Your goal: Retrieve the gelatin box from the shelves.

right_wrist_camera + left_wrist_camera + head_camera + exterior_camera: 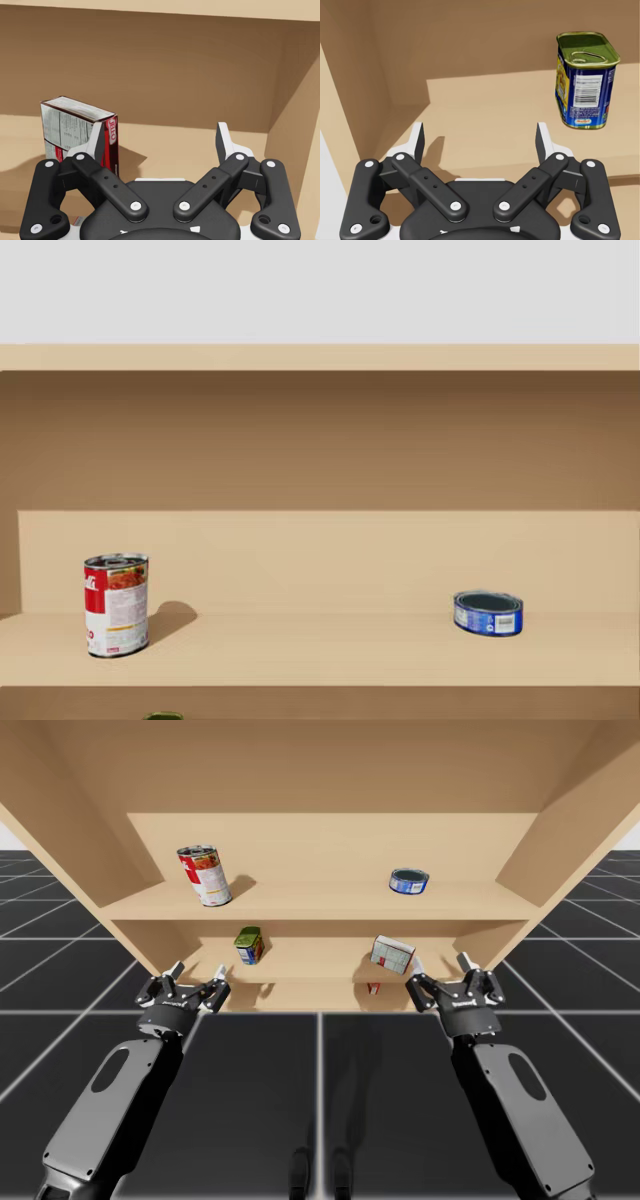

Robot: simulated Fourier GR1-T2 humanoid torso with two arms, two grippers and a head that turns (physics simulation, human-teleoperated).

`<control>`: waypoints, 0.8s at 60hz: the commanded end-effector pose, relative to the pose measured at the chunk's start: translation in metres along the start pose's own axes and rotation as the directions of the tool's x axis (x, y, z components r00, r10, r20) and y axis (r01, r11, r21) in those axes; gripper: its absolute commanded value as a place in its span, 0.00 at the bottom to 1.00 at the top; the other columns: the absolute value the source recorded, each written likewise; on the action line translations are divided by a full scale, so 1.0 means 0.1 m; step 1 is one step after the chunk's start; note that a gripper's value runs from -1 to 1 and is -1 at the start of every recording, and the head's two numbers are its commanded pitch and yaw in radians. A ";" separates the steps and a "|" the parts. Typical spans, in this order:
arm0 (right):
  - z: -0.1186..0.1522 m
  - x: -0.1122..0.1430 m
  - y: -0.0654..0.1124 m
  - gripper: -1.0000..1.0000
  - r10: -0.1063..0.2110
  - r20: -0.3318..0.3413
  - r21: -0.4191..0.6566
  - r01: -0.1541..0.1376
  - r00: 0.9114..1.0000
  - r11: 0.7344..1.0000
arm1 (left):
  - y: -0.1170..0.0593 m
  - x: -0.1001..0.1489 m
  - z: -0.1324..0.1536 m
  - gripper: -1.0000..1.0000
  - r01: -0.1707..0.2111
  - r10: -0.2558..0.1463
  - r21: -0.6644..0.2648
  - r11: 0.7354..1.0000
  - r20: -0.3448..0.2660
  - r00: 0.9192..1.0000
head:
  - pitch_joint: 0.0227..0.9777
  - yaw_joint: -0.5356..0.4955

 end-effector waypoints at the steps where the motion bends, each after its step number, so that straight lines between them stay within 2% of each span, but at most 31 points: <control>1: 0.02 0.00 0.00 0.00 0.007 -0.002 -0.044 -0.007 1.000 0.999 | 0.00 -0.01 -0.01 0.00 0.009 -0.009 0.001 1.000 -0.008 1.000 | 0.05 0.52; 3: 0.02 0.01 0.00 0.00 0.019 0.001 -0.029 -0.019 1.000 0.999 | 0.00 -0.01 -0.01 0.00 0.009 -0.009 0.002 1.000 -0.009 1.000 | 0.05 0.52; 5: 0.01 0.01 0.00 0.00 0.013 0.000 -0.026 -0.013 1.000 1.000 | 0.01 -0.01 -0.01 0.00 0.009 -0.009 0.001 1.000 -0.010 1.000 | 0.06 0.52; 6: 0.01 0.02 -0.01 0.00 0.000 -0.003 -0.022 0.000 1.000 1.000 | 0.01 -0.01 -0.01 0.00 0.010 -0.010 0.001 1.000 -0.010 1.000 | 0.07 0.52; 8: 0.00 0.02 -0.01 0.00 0.011 -0.017 -0.025 -0.011 1.000 1.000 | 0.01 -0.01 -0.01 0.00 0.010 -0.010 0.002 1.000 -0.012 1.000 | 0.09 0.52; 11: -0.01 0.00 -0.01 0.00 0.006 -0.023 -0.020 -0.007 1.000 1.000 | 0.01 -0.01 -0.01 0.00 0.013 -0.013 0.004 1.000 -0.012 1.000 | 0.12 0.52; 29: -0.03 -0.03 -0.04 0.00 0.011 -0.030 -0.032 -0.011 1.000 0.999 | 0.05 0.00 -0.01 0.00 0.025 -0.025 0.028 0.999 -0.013 1.000 | 0.37 0.52; 38: -0.04 -0.02 -0.05 0.00 0.015 -0.027 -0.038 -0.016 1.000 0.999 | 0.08 0.00 -0.02 0.00 0.025 -0.025 0.038 0.999 -0.010 1.000 | 0.50 0.46; 48: -0.05 -0.03 -0.07 0.00 0.015 -0.029 -0.038 -0.016 0.999 0.999 | 0.08 0.00 -0.04 0.00 0.027 -0.027 0.029 0.999 -0.006 1.000 | 0.62 0.34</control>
